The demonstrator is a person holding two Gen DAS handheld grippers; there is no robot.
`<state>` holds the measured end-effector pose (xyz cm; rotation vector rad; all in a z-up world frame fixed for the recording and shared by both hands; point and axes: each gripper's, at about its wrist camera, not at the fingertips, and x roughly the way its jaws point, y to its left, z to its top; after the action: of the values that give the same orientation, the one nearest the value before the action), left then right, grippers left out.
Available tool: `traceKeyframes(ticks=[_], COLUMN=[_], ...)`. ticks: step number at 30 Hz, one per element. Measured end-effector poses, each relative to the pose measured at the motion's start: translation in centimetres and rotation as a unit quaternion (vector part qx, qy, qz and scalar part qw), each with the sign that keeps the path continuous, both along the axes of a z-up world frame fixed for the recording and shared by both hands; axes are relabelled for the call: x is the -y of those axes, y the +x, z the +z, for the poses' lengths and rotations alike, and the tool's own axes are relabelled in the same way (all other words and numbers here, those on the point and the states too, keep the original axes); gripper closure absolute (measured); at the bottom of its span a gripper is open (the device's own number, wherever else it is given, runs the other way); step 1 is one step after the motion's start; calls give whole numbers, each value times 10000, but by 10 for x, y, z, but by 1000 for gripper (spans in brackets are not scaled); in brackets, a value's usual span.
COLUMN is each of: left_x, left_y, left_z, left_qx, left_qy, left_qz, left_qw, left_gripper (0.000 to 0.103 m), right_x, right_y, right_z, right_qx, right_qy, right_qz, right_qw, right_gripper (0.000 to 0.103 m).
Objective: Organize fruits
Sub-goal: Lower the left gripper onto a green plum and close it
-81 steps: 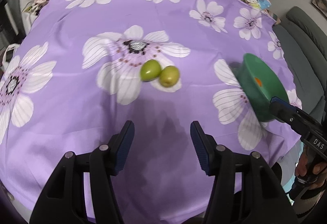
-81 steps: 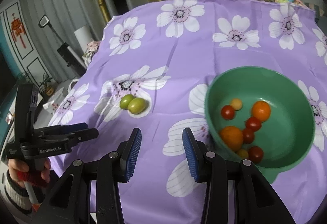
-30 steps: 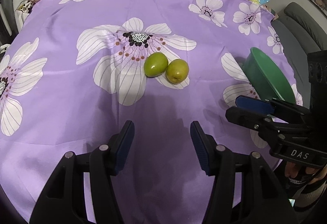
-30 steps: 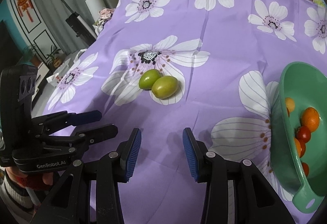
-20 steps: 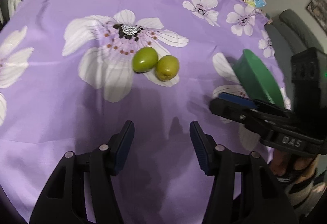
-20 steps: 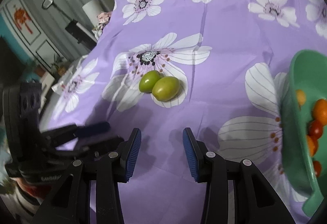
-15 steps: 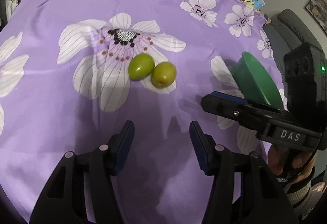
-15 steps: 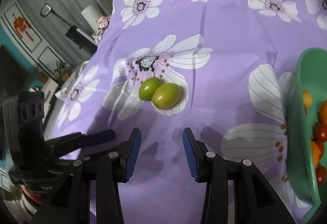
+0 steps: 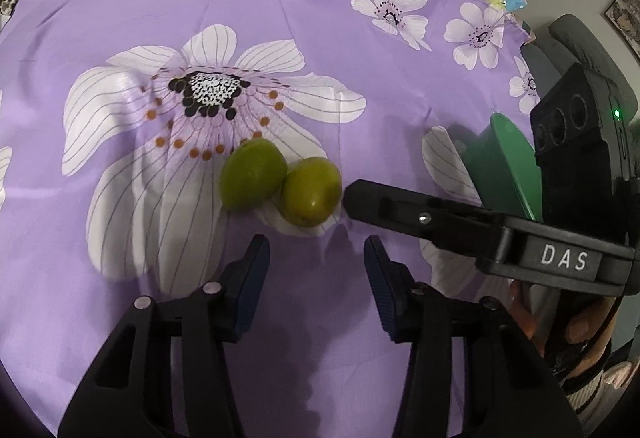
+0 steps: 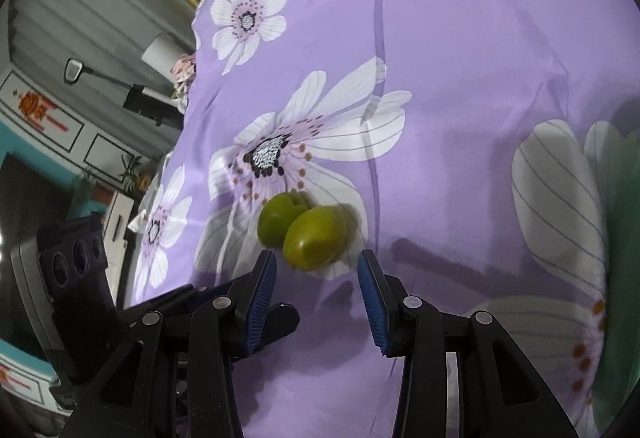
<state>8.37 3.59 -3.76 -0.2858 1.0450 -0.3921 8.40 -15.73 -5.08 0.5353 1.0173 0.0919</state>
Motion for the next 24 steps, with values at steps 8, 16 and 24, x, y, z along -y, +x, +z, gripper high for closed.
traceKeyframes(ticks=[8,16,24], left_x=[7,8,8], left_y=[17,25,31], left_z=[-5,-9,-9], left_qx=[1,17,90], left_qy=[177,179,188], left_qz=[-36,-38,-61], left_qw=[9998,9998,9998], left_gripper=[57,62,69], right_x=[6,6,8], right_y=[19,30,33], right_z=[-8,-17,-20], right_qx=[-106,-217,-245], right_qy=[293,416,486], right_qz=[-22,57,110], right_qw=[9995,9989,9985], right_gripper=[60,60,60])
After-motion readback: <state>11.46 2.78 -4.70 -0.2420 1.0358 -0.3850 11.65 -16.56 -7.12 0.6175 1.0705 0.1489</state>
